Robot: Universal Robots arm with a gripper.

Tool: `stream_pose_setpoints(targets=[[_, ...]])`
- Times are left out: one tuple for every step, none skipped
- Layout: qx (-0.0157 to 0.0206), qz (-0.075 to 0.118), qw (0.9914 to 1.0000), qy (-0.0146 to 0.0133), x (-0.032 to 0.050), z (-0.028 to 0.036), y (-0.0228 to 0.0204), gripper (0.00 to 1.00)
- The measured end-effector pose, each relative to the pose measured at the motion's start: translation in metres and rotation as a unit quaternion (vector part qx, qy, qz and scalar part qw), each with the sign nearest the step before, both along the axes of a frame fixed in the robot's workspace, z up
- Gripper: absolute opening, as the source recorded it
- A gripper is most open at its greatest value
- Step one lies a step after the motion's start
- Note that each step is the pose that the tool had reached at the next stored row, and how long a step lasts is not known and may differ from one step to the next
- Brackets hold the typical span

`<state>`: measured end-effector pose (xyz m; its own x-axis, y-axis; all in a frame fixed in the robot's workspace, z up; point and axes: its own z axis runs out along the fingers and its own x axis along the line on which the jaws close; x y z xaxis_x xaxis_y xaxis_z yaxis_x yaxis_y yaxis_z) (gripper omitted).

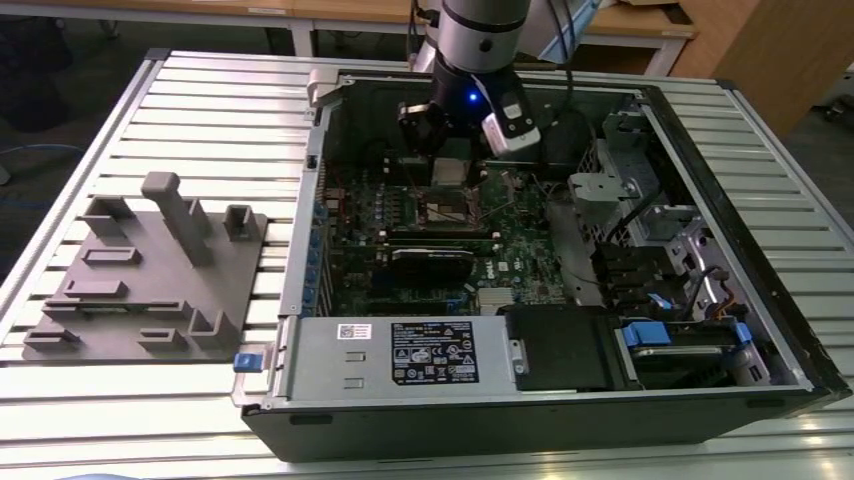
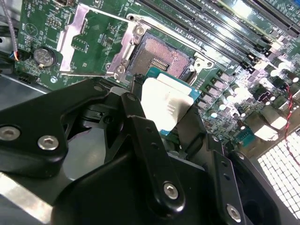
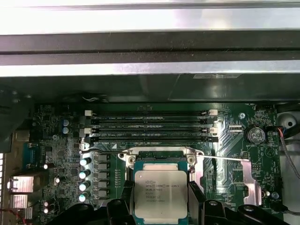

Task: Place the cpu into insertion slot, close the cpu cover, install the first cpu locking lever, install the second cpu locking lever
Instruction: 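Place the cpu into insertion slot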

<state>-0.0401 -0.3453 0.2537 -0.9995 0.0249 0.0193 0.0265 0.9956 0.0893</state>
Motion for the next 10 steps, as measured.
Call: stream_pose_setpoints(targets=[[-0.0001,0.000,1.00000,0.0001,0.0000,-0.0001,0.0000,0.54],[-0.0001,0.000,1.00000,0.0001,-0.0001,-0.0001,0.0000,0.54],[-0.0002,0.000,1.00000,0.0001,-0.0001,-0.0001,0.0000,0.54],[-0.0001,0.000,1.00000,0.0000,-0.0001,-0.0002,0.0000,0.54],[0.0000,0.000,1.00000,0.0000,-0.0001,-0.0002,0.0000,0.54],[0.0000,0.000,1.00000,0.0000,-0.0001,-0.0003,0.0000,0.54],[0.0001,0.000,1.00000,0.0000,-0.0001,-0.0006,0.0000,0.54],[0.0002,-0.002,1.00000,-0.0001,0.0000,-0.0012,0.0001,0.54],[0.0001,-0.006,0.99998,0.0000,-0.0002,-0.0020,0.0000,0.54],[0.0000,-0.010,0.99995,0.0000,-0.0003,-0.0031,0.0000,0.54]])
